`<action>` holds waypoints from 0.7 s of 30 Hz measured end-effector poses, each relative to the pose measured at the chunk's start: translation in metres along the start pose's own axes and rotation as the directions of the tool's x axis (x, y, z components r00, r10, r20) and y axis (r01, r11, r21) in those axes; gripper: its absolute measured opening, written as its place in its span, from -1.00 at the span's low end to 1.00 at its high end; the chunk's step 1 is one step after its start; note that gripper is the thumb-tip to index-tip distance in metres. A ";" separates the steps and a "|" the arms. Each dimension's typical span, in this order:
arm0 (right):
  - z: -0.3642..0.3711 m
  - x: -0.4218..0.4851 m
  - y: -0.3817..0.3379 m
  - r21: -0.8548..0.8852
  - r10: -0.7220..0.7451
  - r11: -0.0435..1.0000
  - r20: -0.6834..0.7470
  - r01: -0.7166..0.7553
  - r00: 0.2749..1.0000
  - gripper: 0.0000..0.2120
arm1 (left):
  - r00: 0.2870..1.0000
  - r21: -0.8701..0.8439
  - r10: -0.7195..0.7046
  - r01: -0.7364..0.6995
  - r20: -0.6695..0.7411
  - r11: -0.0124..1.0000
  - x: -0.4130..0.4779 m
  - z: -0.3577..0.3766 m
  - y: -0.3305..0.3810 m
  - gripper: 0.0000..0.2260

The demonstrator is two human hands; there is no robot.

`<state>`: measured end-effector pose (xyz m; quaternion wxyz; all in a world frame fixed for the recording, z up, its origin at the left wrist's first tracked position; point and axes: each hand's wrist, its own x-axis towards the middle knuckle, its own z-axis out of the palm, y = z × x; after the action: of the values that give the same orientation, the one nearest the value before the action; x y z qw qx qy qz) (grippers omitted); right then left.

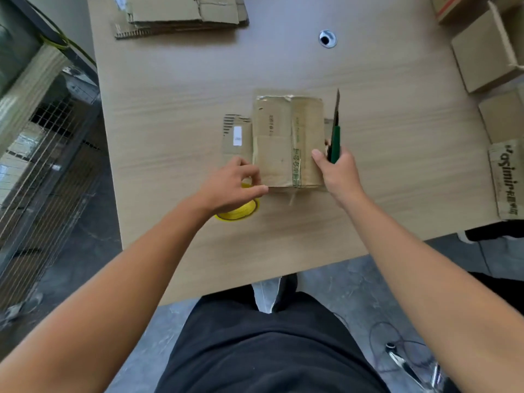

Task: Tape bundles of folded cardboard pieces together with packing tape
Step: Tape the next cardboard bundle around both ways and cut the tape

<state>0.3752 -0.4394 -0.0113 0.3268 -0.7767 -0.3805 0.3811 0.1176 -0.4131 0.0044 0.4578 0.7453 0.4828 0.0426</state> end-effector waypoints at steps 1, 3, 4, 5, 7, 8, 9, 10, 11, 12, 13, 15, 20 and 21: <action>-0.006 0.001 -0.002 -0.025 -0.030 0.999 0.030 0.030 0.999 -0.73 | 1.000 -0.006 -0.020 0.020 0.004 1.000 -0.005 0.006 0.005 -0.90; -0.017 -0.004 -0.005 -0.127 -0.151 0.980 0.023 0.153 0.988 -0.81 | 0.997 -0.008 -0.075 0.074 -0.011 0.997 -0.017 0.014 0.018 -0.95; -0.025 -0.011 -0.005 -0.177 -0.215 0.961 -0.007 0.211 0.977 -0.87 | 0.995 -0.025 -0.097 0.096 -0.038 0.995 -0.026 0.017 0.026 -0.92; -0.035 -0.023 -0.006 -0.177 -0.253 0.953 -0.029 0.244 0.967 -0.86 | 0.991 -0.065 -0.107 0.102 -0.076 0.993 -0.035 0.020 0.035 -0.90; -0.052 -0.059 -0.006 0.023 -0.216 0.976 0.042 0.216 0.975 -0.82 | 0.986 -0.204 -0.109 0.081 -0.128 0.976 -0.054 0.028 0.055 -0.87; -0.060 -0.081 -0.003 0.173 -0.178 0.973 0.141 0.153 0.974 -0.84 | 0.987 -0.271 -0.096 0.058 -0.130 0.961 -0.064 0.036 0.068 -0.86; -0.068 -0.104 0.002 0.291 -0.156 0.953 0.251 0.079 0.955 -0.87 | 0.990 -0.318 -0.072 0.030 -0.121 0.948 -0.074 0.046 0.081 -0.86; -0.074 -0.126 0.007 0.369 -0.145 0.929 0.343 0.009 0.928 -0.91 | 0.993 -0.346 -0.045 0.004 -0.113 0.938 -0.083 0.056 0.095 -0.87; -0.081 -0.145 0.014 0.404 -0.149 0.914 0.406 -0.030 0.902 -0.91 | 0.994 -0.356 -0.015 -0.026 -0.112 0.934 -0.090 0.068 0.110 -0.87; -0.086 -0.160 0.021 0.407 -0.162 0.913 0.438 -0.034 0.884 -0.88 | 0.993 -0.362 0.012 -0.053 -0.116 0.931 -0.097 0.079 0.123 -0.88; -0.092 -0.171 0.027 0.395 -0.176 0.919 0.445 -0.016 0.878 -0.85 | 0.992 -0.358 0.037 -0.079 -0.123 0.930 -0.102 0.089 0.134 -0.88; -0.101 -0.183 0.036 0.364 -0.179 0.931 0.403 0.023 0.897 -0.77 | 0.988 -0.316 0.080 -0.119 -0.132 0.941 -0.112 0.105 0.150 -0.88; -0.124 -0.196 0.044 0.487 -0.133 0.864 0.468 -0.129 0.873 -0.72 | 0.984 -0.303 0.095 -0.137 -0.148 0.943 -0.136 0.120 0.171 -0.84; -0.128 -0.198 0.042 0.501 -0.141 0.854 0.488 -0.144 0.861 -0.78 | 0.984 -0.282 0.111 -0.146 -0.139 0.948 -0.139 0.121 0.174 -0.85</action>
<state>0.4140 -0.6544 0.0863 0.4123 -0.5308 -0.3346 0.6605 0.2231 -0.6159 0.1132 0.5286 0.6957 0.4486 0.1882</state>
